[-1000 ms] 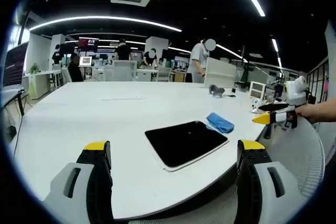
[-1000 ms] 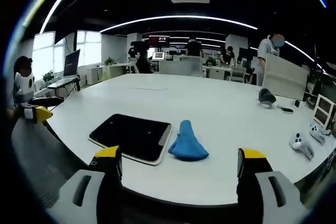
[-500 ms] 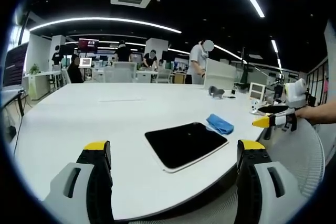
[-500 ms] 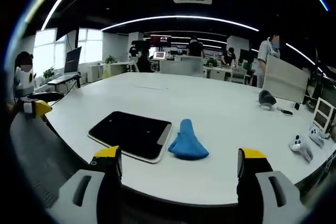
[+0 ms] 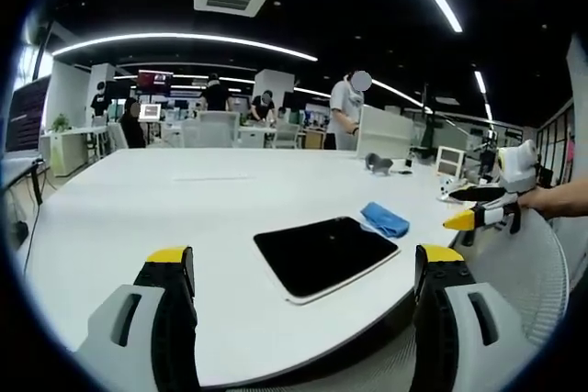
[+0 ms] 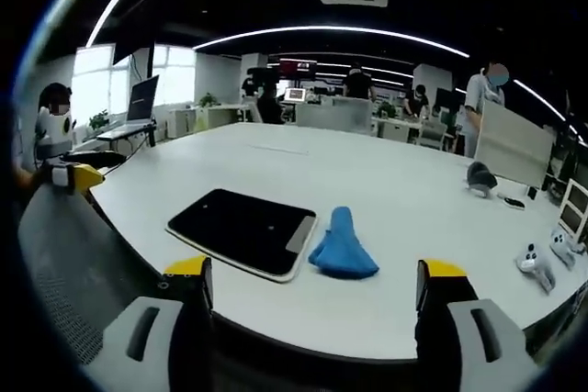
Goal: Wipe the mirror surface with the cleaning cloth until all visible marks leave the cleaned area.
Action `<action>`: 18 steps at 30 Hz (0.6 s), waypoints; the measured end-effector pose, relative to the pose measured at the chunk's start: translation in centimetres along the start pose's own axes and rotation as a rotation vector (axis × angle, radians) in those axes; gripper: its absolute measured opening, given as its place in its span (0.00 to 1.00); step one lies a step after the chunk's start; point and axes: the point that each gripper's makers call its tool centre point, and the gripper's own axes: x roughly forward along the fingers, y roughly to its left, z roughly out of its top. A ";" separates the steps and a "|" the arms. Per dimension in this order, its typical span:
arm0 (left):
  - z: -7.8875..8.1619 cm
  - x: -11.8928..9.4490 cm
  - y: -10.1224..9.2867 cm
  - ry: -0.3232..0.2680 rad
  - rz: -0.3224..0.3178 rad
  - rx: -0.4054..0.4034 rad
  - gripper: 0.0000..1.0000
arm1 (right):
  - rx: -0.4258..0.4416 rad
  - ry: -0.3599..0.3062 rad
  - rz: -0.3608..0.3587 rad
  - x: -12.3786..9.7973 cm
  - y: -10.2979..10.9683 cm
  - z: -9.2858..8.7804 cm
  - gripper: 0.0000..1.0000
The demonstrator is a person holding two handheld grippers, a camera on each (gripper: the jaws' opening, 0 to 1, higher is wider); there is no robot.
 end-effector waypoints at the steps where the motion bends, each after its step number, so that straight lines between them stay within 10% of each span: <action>1: 0.0 0.0 0.0 -0.002 -0.001 0.000 0.99 | -0.009 0.007 -0.009 0.0 -0.2 -0.1 0.90; 18: 0.3 -0.1 -0.1 -0.024 -0.004 -0.001 0.96 | 0.027 0.055 -0.014 0.2 -0.8 -1.4 0.90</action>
